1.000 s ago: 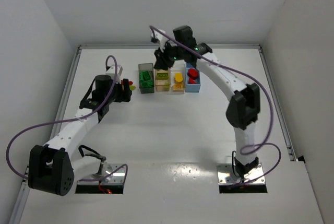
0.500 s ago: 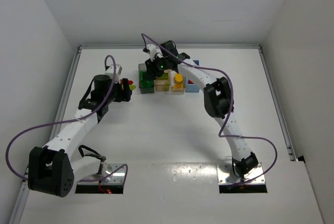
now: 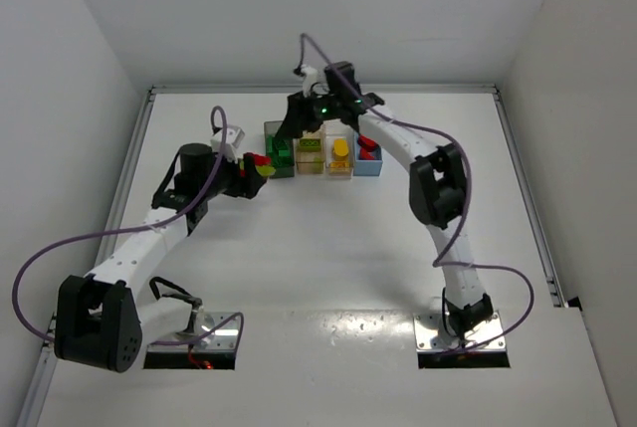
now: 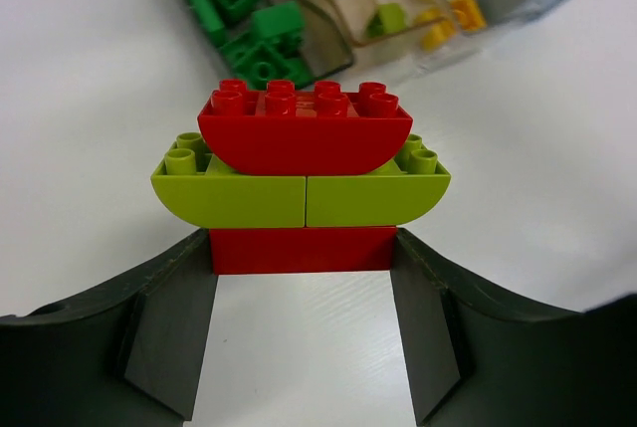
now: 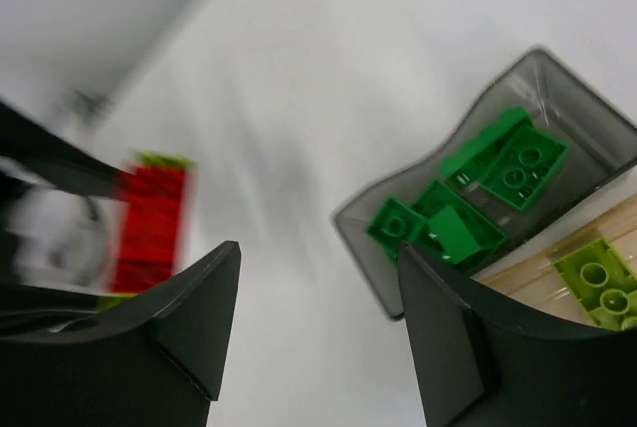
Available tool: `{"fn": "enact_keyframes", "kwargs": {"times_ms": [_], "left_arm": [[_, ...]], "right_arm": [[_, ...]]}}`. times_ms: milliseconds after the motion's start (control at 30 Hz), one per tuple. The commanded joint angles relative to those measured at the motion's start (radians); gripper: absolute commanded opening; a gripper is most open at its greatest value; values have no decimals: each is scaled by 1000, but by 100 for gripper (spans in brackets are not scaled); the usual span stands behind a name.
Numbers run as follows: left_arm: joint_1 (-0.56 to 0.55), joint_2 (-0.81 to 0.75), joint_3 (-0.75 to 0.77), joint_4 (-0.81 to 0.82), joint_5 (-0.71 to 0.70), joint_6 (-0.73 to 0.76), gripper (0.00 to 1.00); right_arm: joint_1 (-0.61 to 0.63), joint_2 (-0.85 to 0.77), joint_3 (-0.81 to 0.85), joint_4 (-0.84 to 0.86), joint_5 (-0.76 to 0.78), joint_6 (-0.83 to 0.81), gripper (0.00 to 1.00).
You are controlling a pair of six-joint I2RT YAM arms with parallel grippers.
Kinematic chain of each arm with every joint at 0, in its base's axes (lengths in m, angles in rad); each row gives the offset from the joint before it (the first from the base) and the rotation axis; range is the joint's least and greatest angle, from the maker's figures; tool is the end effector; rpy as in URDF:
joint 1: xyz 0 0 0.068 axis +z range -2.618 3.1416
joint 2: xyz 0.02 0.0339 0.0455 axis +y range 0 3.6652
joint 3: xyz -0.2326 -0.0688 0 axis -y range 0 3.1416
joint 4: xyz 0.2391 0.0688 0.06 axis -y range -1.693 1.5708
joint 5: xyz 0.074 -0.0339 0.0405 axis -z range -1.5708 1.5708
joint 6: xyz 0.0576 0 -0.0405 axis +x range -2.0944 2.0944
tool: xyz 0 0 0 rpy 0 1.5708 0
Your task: Sort the legos into containers by color
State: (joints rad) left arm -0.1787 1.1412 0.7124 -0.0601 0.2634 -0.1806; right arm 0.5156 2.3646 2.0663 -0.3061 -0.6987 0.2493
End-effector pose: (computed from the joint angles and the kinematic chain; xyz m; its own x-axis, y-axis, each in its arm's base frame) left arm 0.2728 -0.0645 0.2192 -0.5261 -0.0812 -0.8465 0.3083 0.9095 -0.2789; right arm 0.4421 0.2932 0.1966 -0.6859 -0.1716 -0.7072 -0.6901 0.4618 0.5572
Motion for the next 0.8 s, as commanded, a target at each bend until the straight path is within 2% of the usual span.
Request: {"fn": "enact_keyframes", "kwargs": {"times_ms": [0,67,100,167,200,267,333,400,467,533,567,600,667,700,767], "left_arm": [[12,-37,-49,106,222,84,43],[-25,-37,-50,106,244,124,43],[-59,-37,-50,117,264,138,43],[-105,-25,-50,117,290,167,43],[-152,-24,-41,117,290,199,43],[-205,-3,-19,117,290,239,43],[-281,12,11,97,251,276,43],[-324,26,31,97,231,286,43],[-372,42,47,97,202,277,43],[-407,61,58,97,188,277,43],[-418,61,58,97,169,277,43],[-429,61,58,106,169,277,43],[-443,71,58,118,157,268,43],[-443,71,67,118,146,268,43],[-453,81,67,128,136,268,43]], "right_arm": [[-153,-189,-113,168,-189,313,64],[-236,-270,-207,255,-281,474,66],[-256,-286,-263,256,-388,501,66],[-281,-320,-313,182,-503,510,66],[-291,-330,-368,148,-610,477,68],[-301,-353,-443,105,-703,461,74],[-301,-415,-589,168,-775,501,81],[-310,-474,-699,217,-760,489,82],[-310,-545,-741,217,-751,470,82],[-310,-580,-764,149,-717,380,82],[-310,-605,-749,75,-666,310,82],[-310,-605,-717,-181,-619,71,82],[-278,-626,-626,-417,-450,-167,82],[-250,-627,-617,-507,-426,-229,82],[-250,-636,-629,-522,-417,-263,82]]}}
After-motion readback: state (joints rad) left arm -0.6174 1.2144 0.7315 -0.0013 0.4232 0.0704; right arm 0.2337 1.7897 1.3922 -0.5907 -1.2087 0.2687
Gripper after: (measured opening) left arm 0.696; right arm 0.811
